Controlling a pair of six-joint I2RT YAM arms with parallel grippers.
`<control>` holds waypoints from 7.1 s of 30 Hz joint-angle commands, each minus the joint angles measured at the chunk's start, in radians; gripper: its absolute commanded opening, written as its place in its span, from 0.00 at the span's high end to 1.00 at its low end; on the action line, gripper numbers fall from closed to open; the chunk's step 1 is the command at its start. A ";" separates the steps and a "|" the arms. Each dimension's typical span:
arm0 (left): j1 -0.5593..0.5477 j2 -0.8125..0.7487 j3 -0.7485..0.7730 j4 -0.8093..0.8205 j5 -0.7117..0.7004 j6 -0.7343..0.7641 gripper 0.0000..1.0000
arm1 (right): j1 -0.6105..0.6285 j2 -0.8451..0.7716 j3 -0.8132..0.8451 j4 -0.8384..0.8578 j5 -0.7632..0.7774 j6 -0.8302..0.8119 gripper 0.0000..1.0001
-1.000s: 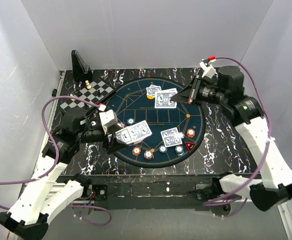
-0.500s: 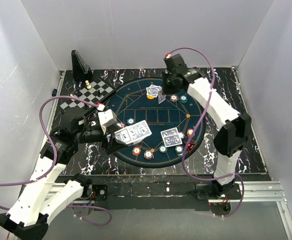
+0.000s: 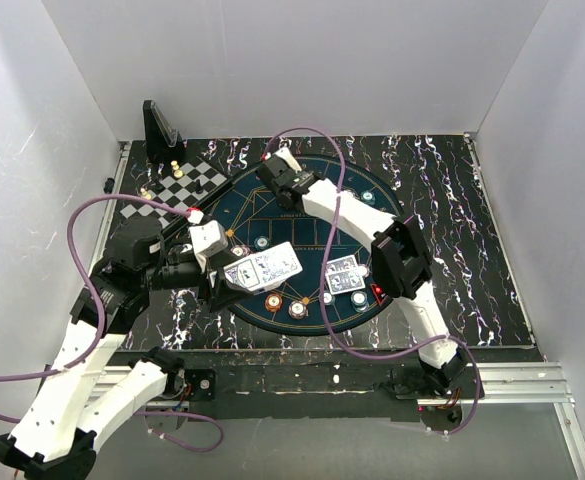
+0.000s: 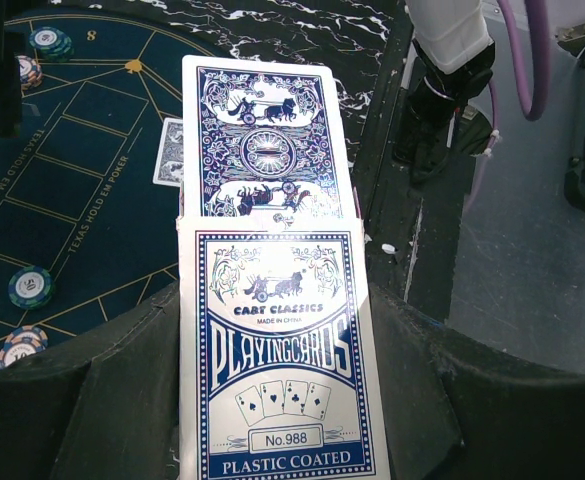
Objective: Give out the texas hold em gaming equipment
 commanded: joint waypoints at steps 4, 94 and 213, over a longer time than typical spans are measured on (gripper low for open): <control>0.005 -0.023 0.049 -0.025 0.020 -0.008 1.00 | 0.047 0.098 0.068 0.107 0.149 -0.108 0.99; 0.007 0.012 0.026 0.014 -0.023 0.009 1.00 | -0.100 -0.101 -0.348 0.436 -0.798 0.362 0.45; 0.019 0.026 0.009 0.060 -0.009 -0.022 1.00 | -0.159 -0.011 -0.277 0.389 -0.836 0.443 0.74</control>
